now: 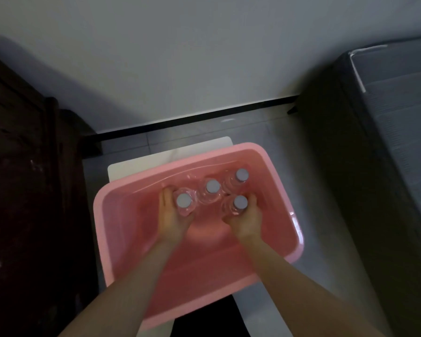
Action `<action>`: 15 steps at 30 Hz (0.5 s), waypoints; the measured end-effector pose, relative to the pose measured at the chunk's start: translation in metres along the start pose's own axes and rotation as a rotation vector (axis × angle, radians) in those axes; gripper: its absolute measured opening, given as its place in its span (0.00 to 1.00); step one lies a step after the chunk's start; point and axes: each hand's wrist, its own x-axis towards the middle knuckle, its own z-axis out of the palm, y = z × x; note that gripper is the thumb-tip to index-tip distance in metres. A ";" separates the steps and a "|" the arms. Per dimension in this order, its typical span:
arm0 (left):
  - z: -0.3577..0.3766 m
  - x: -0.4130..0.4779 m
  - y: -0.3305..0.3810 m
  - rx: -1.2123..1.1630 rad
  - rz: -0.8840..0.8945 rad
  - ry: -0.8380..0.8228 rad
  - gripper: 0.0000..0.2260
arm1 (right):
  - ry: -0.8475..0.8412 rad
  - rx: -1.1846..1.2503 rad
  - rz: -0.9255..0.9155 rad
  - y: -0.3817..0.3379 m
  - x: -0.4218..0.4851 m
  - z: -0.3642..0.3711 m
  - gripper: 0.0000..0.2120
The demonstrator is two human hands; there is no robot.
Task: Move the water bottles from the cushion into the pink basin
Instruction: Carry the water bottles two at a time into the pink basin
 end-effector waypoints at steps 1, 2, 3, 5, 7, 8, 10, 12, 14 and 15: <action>0.001 -0.001 -0.001 0.001 -0.011 0.010 0.33 | -0.011 -0.004 0.015 0.001 -0.001 0.000 0.31; 0.003 -0.002 -0.004 0.006 -0.018 0.016 0.32 | -0.016 -0.008 0.025 0.002 -0.001 0.001 0.32; 0.004 -0.002 -0.007 0.013 -0.023 0.017 0.31 | -0.018 -0.011 0.030 0.004 -0.001 0.001 0.33; 0.004 0.000 -0.010 0.017 -0.027 0.019 0.31 | -0.031 -0.010 0.020 0.003 -0.002 0.000 0.34; 0.004 0.006 -0.006 0.013 -0.040 0.004 0.31 | -0.051 -0.009 0.011 0.000 0.002 -0.003 0.33; 0.005 0.007 -0.003 0.017 -0.056 -0.012 0.31 | -0.067 -0.015 0.015 0.000 0.002 -0.006 0.33; 0.002 0.006 0.005 0.038 -0.084 -0.033 0.32 | -0.074 -0.039 -0.004 -0.002 -0.002 -0.012 0.33; -0.003 0.004 0.012 0.077 -0.082 -0.045 0.34 | -0.007 -0.083 -0.080 -0.005 -0.009 -0.019 0.29; -0.011 0.003 0.017 0.094 -0.039 -0.049 0.33 | 0.043 -0.197 -0.201 -0.010 -0.015 -0.025 0.22; -0.015 0.002 0.019 0.090 -0.010 -0.050 0.31 | 0.036 -0.267 -0.271 -0.012 -0.016 -0.027 0.18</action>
